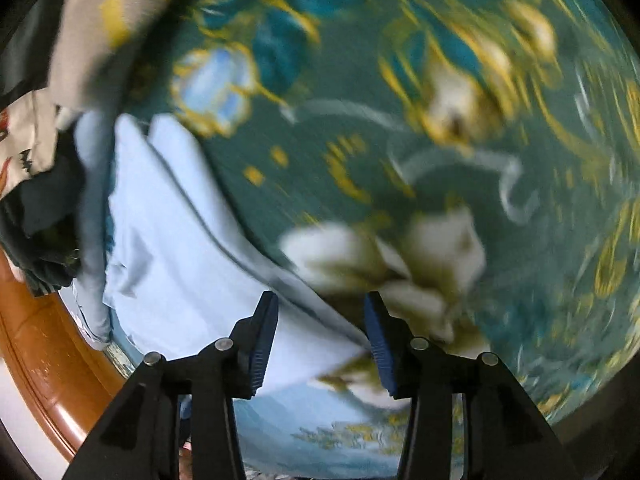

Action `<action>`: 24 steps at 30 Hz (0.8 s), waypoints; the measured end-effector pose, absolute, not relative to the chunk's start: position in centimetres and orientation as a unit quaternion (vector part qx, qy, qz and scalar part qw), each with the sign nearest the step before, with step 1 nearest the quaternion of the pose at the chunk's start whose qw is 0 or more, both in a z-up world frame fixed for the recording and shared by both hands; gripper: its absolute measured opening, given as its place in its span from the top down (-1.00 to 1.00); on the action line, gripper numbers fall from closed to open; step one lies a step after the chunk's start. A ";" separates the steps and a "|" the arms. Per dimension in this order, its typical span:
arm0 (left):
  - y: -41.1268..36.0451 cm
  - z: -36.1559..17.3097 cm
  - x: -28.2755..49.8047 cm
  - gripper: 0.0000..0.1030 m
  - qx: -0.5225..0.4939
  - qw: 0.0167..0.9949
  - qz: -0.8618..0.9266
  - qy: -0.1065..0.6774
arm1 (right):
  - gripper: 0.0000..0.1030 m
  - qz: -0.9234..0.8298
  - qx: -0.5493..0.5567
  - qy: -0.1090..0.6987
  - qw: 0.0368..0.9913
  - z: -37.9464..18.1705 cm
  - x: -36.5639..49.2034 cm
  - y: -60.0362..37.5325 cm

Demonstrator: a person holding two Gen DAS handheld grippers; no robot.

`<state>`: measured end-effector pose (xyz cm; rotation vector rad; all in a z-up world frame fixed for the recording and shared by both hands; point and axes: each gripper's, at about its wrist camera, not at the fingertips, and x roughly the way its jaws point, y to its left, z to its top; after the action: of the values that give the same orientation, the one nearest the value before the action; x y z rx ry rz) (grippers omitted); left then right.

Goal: Fold clothes
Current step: 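Grasp the folded shirt edge with both grippers and fold it lengthwise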

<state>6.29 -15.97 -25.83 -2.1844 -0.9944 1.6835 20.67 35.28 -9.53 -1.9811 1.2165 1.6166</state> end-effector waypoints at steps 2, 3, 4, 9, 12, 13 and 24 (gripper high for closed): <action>-16.1 -26.1 7.3 0.09 -0.738 0.094 0.561 -0.363 | 0.11 0.552 -0.688 0.444 0.158 -10.1 22.0 34.9; -16.2 -26.3 7.8 0.06 -0.737 0.089 0.555 -0.375 | 0.11 0.547 -0.686 0.451 0.161 -10.4 22.5 34.7; -16.4 -26.4 8.0 0.05 -0.732 0.080 0.553 -0.391 | 0.11 0.543 -0.684 0.459 0.163 -10.7 23.1 34.5; -16.6 -26.8 9.2 0.07 -0.705 0.049 0.545 -0.451 | 0.11 0.535 -0.657 0.502 0.176 -11.1 24.8 34.6; -16.2 -26.6 9.5 0.09 -0.699 0.043 0.551 -0.455 | 0.21 0.535 -0.644 0.518 0.176 -10.9 25.1 34.7; -15.9 -26.4 9.5 0.23 -0.695 0.046 0.554 -0.456 | 0.43 0.535 -0.641 0.522 0.175 -10.8 25.2 34.7; -14.8 -19.8 10.5 0.89 -0.680 0.068 0.616 -0.392 | 0.91 0.596 -0.624 0.489 0.126 -5.5 23.1 34.4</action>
<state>10.51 -14.78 -19.82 -2.0491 -1.1803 1.8563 23.07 34.42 -5.45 -1.8172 1.4237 1.7371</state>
